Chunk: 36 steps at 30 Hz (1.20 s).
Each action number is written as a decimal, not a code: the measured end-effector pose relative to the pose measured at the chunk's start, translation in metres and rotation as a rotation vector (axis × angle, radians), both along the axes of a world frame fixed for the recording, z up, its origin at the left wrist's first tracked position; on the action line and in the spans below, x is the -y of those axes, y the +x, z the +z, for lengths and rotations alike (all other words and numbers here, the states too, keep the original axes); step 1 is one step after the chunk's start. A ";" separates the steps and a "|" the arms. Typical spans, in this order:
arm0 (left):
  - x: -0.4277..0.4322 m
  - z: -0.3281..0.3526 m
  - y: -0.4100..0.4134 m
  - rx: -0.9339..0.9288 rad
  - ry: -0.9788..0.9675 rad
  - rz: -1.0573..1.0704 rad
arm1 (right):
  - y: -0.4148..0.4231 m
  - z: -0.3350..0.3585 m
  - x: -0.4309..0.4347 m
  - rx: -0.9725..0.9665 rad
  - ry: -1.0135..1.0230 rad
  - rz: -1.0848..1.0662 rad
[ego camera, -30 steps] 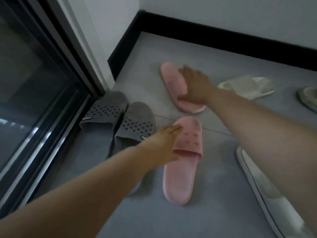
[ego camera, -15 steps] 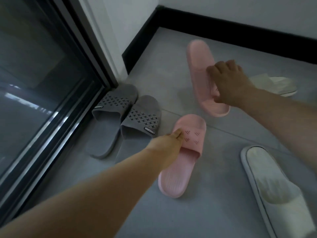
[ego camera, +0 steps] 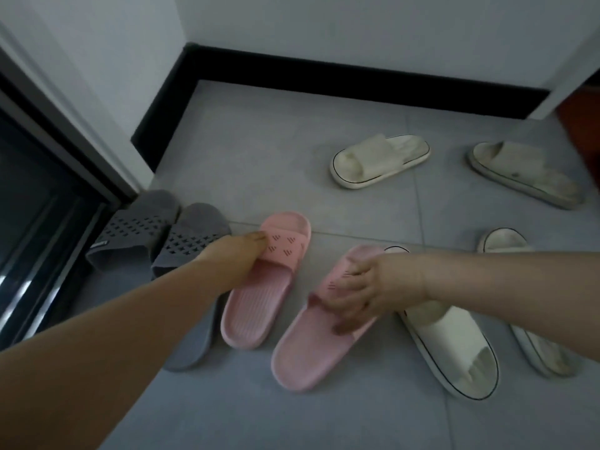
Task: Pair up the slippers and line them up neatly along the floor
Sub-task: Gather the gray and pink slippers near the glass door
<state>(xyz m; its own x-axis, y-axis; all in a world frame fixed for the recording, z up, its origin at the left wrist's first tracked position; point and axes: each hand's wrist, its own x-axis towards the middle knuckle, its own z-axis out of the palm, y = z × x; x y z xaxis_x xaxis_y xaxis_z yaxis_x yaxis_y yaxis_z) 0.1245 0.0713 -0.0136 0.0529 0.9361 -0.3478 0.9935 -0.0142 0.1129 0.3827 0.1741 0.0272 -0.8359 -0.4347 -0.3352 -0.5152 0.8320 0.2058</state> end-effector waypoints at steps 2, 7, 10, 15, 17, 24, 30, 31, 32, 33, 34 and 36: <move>0.002 -0.005 0.000 -0.058 0.015 0.041 | -0.015 -0.009 0.000 -0.044 -0.011 -0.103; 0.009 0.007 0.004 0.065 -0.078 0.293 | -0.040 -0.016 0.013 -0.127 -0.030 -0.988; 0.013 0.006 0.004 0.002 -0.090 0.265 | -0.027 -0.037 0.053 0.021 -0.306 -1.458; 0.013 0.003 0.003 -0.057 -0.091 0.241 | -0.045 -0.046 0.047 0.068 -0.427 -1.440; 0.012 0.005 0.006 -0.051 -0.049 0.244 | -0.062 -0.044 0.031 -0.049 -0.512 -1.450; -0.018 0.019 0.046 0.163 0.054 0.223 | -0.026 -0.016 0.006 0.031 -0.751 -1.380; -0.109 0.032 0.093 0.174 0.165 0.062 | 0.145 0.003 -0.006 0.344 -0.453 -1.255; -0.130 0.032 0.100 0.128 0.171 0.033 | 0.160 -0.004 -0.001 0.367 -0.461 -1.279; -0.150 0.031 0.107 0.071 0.163 0.016 | 0.168 -0.014 0.005 0.356 -0.506 -1.301; -0.168 0.029 0.113 0.013 0.141 0.012 | 0.170 -0.023 0.010 0.320 -0.574 -1.326; -0.184 0.026 0.117 -0.041 0.114 0.014 | 0.169 -0.030 0.014 0.273 -0.648 -1.354; -0.210 0.021 0.125 -0.119 0.076 0.007 | 0.164 -0.038 0.017 0.221 -0.760 -1.399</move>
